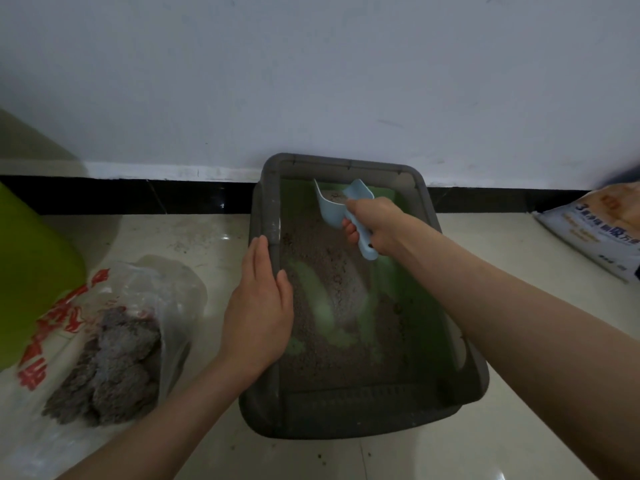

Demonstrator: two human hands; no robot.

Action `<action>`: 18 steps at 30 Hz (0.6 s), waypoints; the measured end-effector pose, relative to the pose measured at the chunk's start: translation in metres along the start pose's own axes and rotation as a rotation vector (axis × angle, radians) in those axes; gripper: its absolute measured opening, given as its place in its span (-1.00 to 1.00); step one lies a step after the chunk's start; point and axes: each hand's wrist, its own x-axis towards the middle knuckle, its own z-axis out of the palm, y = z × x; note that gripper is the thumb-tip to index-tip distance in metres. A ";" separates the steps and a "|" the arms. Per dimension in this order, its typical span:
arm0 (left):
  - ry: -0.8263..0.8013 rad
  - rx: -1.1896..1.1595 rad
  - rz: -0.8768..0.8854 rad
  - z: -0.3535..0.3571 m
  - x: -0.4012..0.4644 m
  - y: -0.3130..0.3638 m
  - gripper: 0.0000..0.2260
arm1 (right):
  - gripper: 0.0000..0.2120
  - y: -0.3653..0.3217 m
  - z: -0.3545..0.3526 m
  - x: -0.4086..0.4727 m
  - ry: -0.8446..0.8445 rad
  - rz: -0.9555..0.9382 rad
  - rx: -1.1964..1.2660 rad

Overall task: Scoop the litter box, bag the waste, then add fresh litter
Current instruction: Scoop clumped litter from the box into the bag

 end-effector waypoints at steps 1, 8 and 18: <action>-0.001 -0.005 -0.004 0.000 0.000 0.000 -0.51 | -0.84 0.000 0.000 0.001 -0.002 0.007 -0.004; 0.004 -0.015 0.004 -0.001 -0.001 0.000 -0.51 | -0.87 -0.002 0.000 0.005 -0.015 0.029 -0.002; 0.001 -0.022 -0.004 -0.001 0.000 0.001 -0.51 | -0.86 -0.011 0.003 0.013 -0.040 0.089 0.015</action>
